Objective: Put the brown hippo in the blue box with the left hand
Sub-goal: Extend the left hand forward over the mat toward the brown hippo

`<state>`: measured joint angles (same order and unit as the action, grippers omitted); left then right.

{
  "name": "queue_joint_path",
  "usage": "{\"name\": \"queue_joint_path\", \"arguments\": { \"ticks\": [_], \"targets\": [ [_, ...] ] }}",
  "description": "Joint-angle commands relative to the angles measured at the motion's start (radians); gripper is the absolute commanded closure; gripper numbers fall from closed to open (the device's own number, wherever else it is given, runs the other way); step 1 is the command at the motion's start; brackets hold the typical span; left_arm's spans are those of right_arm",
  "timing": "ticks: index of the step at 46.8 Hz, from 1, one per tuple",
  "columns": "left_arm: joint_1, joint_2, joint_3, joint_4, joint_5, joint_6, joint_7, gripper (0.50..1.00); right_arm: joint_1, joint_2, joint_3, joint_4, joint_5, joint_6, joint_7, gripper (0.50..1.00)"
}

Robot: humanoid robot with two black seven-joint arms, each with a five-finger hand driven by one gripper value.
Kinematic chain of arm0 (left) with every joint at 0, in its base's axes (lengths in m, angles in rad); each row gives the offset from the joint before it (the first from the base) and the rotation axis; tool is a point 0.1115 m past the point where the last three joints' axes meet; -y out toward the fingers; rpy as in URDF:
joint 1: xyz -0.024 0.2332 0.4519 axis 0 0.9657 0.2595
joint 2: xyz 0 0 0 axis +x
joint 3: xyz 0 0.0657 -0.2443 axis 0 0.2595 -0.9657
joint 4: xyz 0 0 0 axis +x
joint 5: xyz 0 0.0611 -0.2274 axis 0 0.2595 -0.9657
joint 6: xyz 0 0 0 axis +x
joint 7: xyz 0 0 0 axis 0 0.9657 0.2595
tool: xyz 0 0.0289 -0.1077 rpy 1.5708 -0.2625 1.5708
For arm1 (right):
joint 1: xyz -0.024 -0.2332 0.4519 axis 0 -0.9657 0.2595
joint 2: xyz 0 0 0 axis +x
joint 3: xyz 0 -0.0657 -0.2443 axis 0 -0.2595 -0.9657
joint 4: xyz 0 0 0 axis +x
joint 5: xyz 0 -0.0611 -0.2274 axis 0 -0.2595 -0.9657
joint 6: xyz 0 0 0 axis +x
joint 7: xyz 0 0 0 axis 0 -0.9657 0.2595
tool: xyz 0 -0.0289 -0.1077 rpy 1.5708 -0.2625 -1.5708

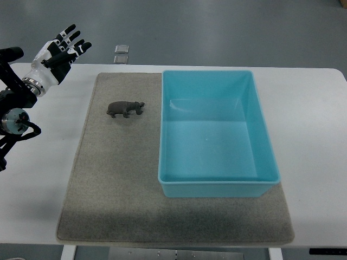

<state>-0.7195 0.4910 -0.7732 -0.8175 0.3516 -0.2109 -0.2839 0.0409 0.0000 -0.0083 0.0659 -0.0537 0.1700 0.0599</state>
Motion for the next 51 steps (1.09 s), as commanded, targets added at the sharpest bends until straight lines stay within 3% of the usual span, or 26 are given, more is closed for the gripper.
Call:
{"name": "queue_joint_path", "arguments": {
  "ticks": [1, 17, 29, 51],
  "targets": [
    [-0.001, 0.0, -0.002, 0.0, 0.088, -0.024, 0.0, 0.506, -0.001, 0.0, -0.001, 0.0, -0.002, 0.0, 0.0, 0.564],
    [-0.017, 0.017, -0.003, -0.005, 0.167, -0.166, 0.017, 0.504, 0.001, 0.0, -0.001, 0.0, 0.0, 0.0, 0.0, 0.564],
    [-0.031, 0.05, -0.002, -0.008, 0.207, -0.173, 0.019, 0.506, -0.001, 0.0, 0.001, 0.0, 0.0, 0.0, 0.0, 0.564],
    [-0.032, 0.052, -0.002, -0.011, 0.512, -0.174, 0.017, 0.504, 0.001, 0.0, -0.001, 0.0, 0.0, 0.0, 0.0, 0.564]
  ]
}}
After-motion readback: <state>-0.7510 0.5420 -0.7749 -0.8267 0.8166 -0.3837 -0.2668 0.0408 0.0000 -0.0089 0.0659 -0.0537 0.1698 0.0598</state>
